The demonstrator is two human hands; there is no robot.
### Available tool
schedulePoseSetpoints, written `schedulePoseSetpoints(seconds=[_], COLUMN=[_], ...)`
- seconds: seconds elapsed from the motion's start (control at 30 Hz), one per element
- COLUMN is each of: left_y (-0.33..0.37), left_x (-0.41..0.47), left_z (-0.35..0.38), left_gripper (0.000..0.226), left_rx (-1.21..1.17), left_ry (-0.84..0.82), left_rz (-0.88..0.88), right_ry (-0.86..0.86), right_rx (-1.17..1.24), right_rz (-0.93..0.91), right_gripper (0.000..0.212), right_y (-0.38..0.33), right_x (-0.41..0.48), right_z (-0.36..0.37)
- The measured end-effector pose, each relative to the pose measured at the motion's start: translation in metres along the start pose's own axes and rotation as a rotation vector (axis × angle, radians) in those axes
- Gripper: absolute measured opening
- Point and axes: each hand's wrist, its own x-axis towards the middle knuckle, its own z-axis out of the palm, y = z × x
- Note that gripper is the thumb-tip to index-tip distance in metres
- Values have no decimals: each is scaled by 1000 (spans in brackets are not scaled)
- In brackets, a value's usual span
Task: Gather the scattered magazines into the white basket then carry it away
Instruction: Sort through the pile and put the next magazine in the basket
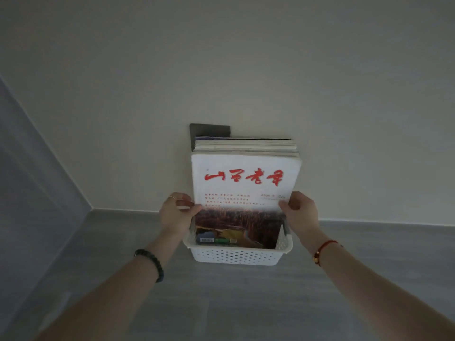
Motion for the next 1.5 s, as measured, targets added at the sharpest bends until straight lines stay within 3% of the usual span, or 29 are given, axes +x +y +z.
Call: schedulePoseSetpoints(seconds=[0.2, 0.33, 0.47, 0.57, 0.63, 0.77, 0.9, 1.0, 1.1, 1.17, 1.23, 1.4, 1.5], left_y=[12, 50, 66, 65, 63, 50, 38, 32, 39, 47, 56, 60, 57], left_x=[8, 21, 30, 31, 29, 19, 14, 14, 16, 23, 31, 44, 44], left_z=[9, 9, 11, 8, 4, 1, 0, 1, 4, 7, 10, 12, 16], left_gripper=[53, 72, 65, 58, 70, 84, 83, 76, 71, 52, 32, 61, 61], left_rx=[-204, -382, -364, -297, -283, -376, -501, -523, -527, -523, -518, -475, -460], left_ry=[-112, -222, -251, -299, -321, -333, -368, -363, -318, -287, -264, -278, -304], left_rz=[119, 166, 117, 119, 121, 134, 130, 133, 136, 106, 83, 79, 79], right_ry=[37, -56, -122, -197, -242, -239, -263, -317, -243, -202, -166, -129, -155], right_rx=[227, 366, 349, 260, 269, 348, 344, 282, 295, 330, 345, 338, 340], right_rz=[-60, -144, -116, -161, -211, -223, -291, -268, -277, -279, -281, -299, -283], right_gripper=[65, 62, 70, 35, 26, 80, 95, 90, 70, 47, 39, 42, 56], right_y=[-9, -35, -42, -40, -39, -26, -14, -14, -24, -31, -37, -45, -43], right_x=[17, 36, 48, 51, 50, 42, 41, 41, 41, 45, 51, 58, 58], right_z=[-3, -3, -3, -7, -8, -6, -9, -13, -10, -6, -3, -3, -3])
